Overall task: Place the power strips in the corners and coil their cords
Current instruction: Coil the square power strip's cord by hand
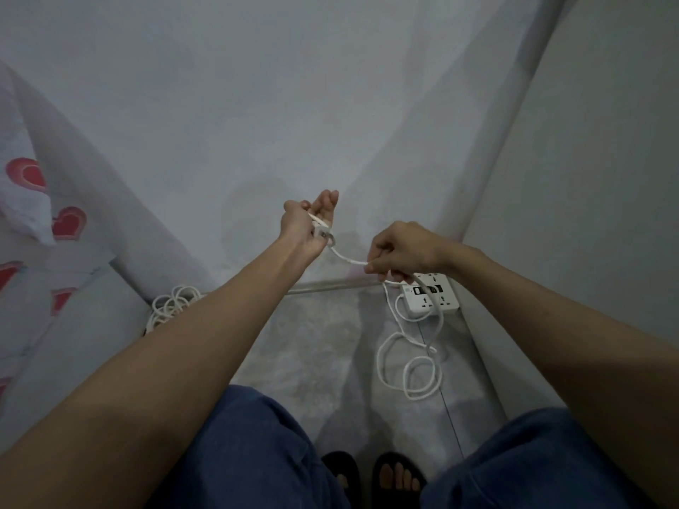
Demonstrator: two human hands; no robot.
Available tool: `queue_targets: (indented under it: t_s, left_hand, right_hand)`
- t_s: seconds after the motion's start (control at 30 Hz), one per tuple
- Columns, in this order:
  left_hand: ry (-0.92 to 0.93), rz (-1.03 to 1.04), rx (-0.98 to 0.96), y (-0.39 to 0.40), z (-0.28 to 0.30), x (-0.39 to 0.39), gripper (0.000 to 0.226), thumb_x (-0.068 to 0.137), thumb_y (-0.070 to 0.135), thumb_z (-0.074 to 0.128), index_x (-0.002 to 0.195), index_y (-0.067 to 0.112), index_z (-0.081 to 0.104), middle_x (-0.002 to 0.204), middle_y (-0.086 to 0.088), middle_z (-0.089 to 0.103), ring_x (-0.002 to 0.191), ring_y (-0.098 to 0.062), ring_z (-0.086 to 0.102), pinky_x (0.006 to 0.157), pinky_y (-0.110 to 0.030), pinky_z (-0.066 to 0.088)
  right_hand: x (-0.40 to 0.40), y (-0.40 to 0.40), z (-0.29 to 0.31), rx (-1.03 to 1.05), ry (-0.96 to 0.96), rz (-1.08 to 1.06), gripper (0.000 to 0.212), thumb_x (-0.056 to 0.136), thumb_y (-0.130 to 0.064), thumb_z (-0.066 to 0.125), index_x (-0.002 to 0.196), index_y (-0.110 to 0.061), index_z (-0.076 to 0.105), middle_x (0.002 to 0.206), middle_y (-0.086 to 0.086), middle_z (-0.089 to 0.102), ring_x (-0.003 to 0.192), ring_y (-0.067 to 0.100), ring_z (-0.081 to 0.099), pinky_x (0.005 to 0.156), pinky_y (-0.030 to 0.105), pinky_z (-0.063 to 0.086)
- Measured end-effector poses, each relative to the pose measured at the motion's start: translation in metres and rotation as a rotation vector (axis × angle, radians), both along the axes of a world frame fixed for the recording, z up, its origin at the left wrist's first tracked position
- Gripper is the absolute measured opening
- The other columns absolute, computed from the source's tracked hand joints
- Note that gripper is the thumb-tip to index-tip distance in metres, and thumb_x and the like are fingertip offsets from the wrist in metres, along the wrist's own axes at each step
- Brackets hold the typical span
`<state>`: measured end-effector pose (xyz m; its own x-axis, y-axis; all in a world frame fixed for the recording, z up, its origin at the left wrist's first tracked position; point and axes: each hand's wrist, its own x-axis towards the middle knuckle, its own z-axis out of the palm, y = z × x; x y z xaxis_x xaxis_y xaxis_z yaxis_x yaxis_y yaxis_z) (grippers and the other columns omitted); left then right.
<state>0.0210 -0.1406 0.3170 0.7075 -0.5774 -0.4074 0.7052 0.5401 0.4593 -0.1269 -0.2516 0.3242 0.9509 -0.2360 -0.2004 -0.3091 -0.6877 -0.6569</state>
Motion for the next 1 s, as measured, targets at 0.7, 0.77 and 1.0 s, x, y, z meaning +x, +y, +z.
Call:
queue_targets:
  t_s: [0.7, 0.77, 1.0]
  left_hand:
    - [-1.052, -0.478, 0.722, 0.002, -0.029, -0.010, 0.040, 0.106, 0.038, 0.026, 0.092, 0.009, 0.051, 0.057, 0.000, 0.039, 0.045, -0.012, 0.039, 0.042, -0.019, 0.034]
    - [-1.050, -0.442, 0.768, 0.002, -0.029, -0.007, 0.043, 0.104, 0.041, 0.030, 0.092, 0.009, 0.057, 0.057, 0.001, 0.041, 0.045, -0.012, 0.036, 0.045, -0.022, 0.032]
    - [-1.095, -0.264, 0.843, 0.000, -0.023, -0.002, 0.050, 0.101, 0.049, 0.034, 0.100, 0.011, 0.067, 0.062, 0.002, 0.054, 0.045, -0.010, 0.043, 0.044, -0.022, 0.035]
  right_hand:
    - [0.007, 0.010, 0.028, 0.121, -0.004, 0.124, 0.012, 0.085, -0.016, 0.071, 0.091, -0.005, 0.073, 0.080, 0.006, 0.076, 0.050, 0.006, 0.054, 0.055, 0.023, 0.051]
    - [0.008, 0.012, 0.029, 0.137, -0.005, 0.148, 0.011, 0.084, -0.015, 0.072, 0.090, -0.006, 0.075, 0.079, 0.005, 0.076, 0.050, 0.006, 0.055, 0.055, 0.022, 0.050]
    - [0.010, 0.014, 0.030, 0.226, -0.004, 0.163, 0.015, 0.083, -0.012, 0.073, 0.093, -0.001, 0.074, 0.078, 0.008, 0.074, 0.051, 0.007, 0.054, 0.054, 0.022, 0.048]
